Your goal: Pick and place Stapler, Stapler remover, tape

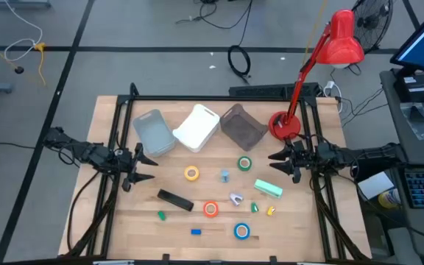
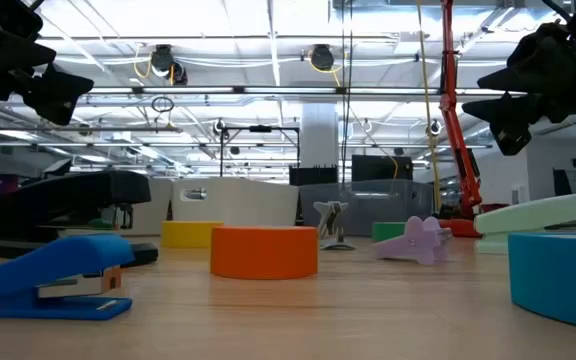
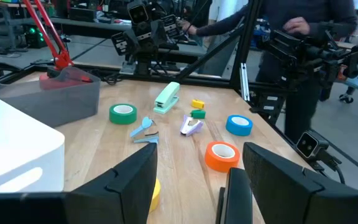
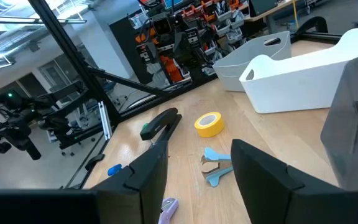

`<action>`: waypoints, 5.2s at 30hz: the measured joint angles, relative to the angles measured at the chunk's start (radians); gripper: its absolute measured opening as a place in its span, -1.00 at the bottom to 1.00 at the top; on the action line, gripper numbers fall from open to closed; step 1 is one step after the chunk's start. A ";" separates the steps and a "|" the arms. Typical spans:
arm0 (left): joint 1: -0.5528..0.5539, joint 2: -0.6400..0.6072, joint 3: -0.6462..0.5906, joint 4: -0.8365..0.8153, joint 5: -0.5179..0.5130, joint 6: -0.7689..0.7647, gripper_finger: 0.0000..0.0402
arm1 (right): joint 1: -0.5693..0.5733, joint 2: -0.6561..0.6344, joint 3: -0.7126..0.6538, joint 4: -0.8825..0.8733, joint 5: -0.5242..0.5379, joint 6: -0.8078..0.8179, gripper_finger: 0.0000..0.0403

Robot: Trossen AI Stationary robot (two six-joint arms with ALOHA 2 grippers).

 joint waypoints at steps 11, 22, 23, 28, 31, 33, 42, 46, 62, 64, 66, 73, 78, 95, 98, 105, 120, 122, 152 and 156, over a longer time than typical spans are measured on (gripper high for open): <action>0.000 0.000 0.000 0.000 0.000 0.000 0.20 | 0.000 0.000 0.000 0.000 0.000 0.000 -0.15; 0.000 0.000 0.000 0.000 0.000 0.000 0.20 | 0.000 0.000 0.000 0.000 0.000 0.000 -0.15; 0.000 0.000 0.000 0.000 0.000 0.000 0.20 | 0.000 0.000 0.000 0.000 0.000 0.000 -0.15; 0.000 0.000 0.000 0.000 0.000 0.000 0.20 | 0.000 0.000 0.000 0.000 0.000 0.000 -0.15; 0.000 0.000 0.000 0.000 0.000 0.000 0.20 | 0.000 0.000 0.000 0.000 0.000 0.000 -0.15; 0.000 0.000 0.000 0.000 0.000 0.000 0.20 | 0.000 0.000 0.000 0.000 0.000 0.000 -0.15; 0.000 0.000 0.000 0.000 0.000 0.000 0.20 | 0.000 0.000 0.000 0.000 0.000 0.000 -0.15; 0.000 0.000 0.000 0.000 0.000 0.000 0.20 | 0.000 0.000 0.000 0.000 0.000 0.000 -0.15; 0.000 0.000 0.000 0.004 -0.007 0.000 0.20 | 0.000 0.000 0.000 0.001 0.011 0.352 -0.15; 0.000 0.000 -0.001 0.023 -0.007 0.000 0.20 | 0.000 0.000 0.000 0.001 0.036 0.394 -0.15; 0.000 0.000 -0.001 0.059 -0.008 -0.006 0.20 | 0.000 0.000 0.000 0.002 0.067 0.426 -0.15; 0.000 0.000 -0.001 0.240 -0.010 -0.006 0.20 | 0.000 0.000 0.000 0.003 0.143 0.437 -0.15; 0.000 0.000 -0.001 0.298 -0.010 -0.005 0.20 | -0.001 0.000 0.000 0.000 0.162 0.399 -0.15; 0.000 0.000 -0.001 0.296 -0.009 -0.009 0.20 | 0.103 0.168 0.343 0.052 0.131 0.111 -0.28; 0.000 0.001 0.000 0.294 -0.007 -0.009 0.20 | 0.126 0.289 0.469 -0.121 0.081 0.131 -0.35; 0.000 0.001 0.000 0.271 -0.010 -0.001 0.20 | 0.146 0.560 0.674 -0.506 -0.061 0.225 -0.42; 0.000 0.001 0.000 0.201 -0.011 0.001 0.20 | 0.147 0.835 0.715 -0.760 -0.370 0.295 -0.59; 0.000 0.001 0.000 0.198 -0.012 0.001 0.20 | 0.147 0.843 0.715 -0.766 -0.370 0.294 -0.63; 0.000 0.001 0.000 0.168 -0.057 0.004 0.20 | 0.172 0.859 0.736 -0.882 -0.360 0.468 -1.00; 0.000 0.001 0.000 0.168 -0.057 0.003 0.20 | 0.221 0.922 0.827 -0.940 -0.288 0.453 -1.00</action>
